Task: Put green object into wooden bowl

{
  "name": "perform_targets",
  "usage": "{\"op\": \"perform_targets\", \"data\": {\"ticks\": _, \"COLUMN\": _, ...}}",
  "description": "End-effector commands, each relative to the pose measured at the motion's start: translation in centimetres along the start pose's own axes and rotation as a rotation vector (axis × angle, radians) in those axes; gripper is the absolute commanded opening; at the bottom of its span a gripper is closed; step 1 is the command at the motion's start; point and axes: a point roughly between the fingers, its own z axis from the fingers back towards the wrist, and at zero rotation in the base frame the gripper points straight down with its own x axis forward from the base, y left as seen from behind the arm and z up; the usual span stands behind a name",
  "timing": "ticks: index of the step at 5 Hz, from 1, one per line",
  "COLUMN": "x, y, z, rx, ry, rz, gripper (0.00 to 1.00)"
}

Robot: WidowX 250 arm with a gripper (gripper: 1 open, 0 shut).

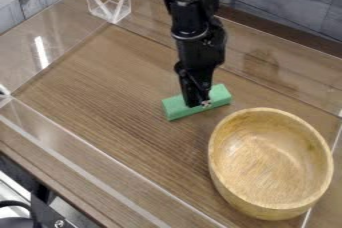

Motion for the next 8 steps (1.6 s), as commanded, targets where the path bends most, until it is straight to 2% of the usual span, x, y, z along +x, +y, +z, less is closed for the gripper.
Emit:
{"op": "perform_targets", "data": {"ticks": 1, "x": 0.9, "y": 0.4, "z": 1.2, "rx": 0.035, "ry": -0.057, "rz": -0.028, "gripper": 1.00}}
{"op": "perform_targets", "data": {"ticks": 2, "x": 0.5, "y": 0.4, "z": 0.4, "rx": 0.025, "ry": -0.051, "rz": -0.056, "gripper": 1.00}}
{"op": "perform_targets", "data": {"ticks": 4, "x": 0.3, "y": 0.0, "z": -1.4, "rx": 0.017, "ry": -0.037, "rz": 0.015, "gripper": 1.00}}
{"op": "perform_targets", "data": {"ticks": 5, "x": 0.2, "y": 0.0, "z": -2.4, "rx": 0.014, "ry": -0.036, "rz": 0.009, "gripper": 0.00}}
{"op": "perform_targets", "data": {"ticks": 7, "x": -0.4, "y": -0.5, "z": -2.4, "rx": 0.025, "ry": -0.069, "rz": 0.019, "gripper": 0.00}}
{"op": "perform_targets", "data": {"ticks": 8, "x": 0.3, "y": -0.2, "z": -0.5, "rx": 0.038, "ry": -0.087, "rz": 0.060, "gripper": 0.00}}
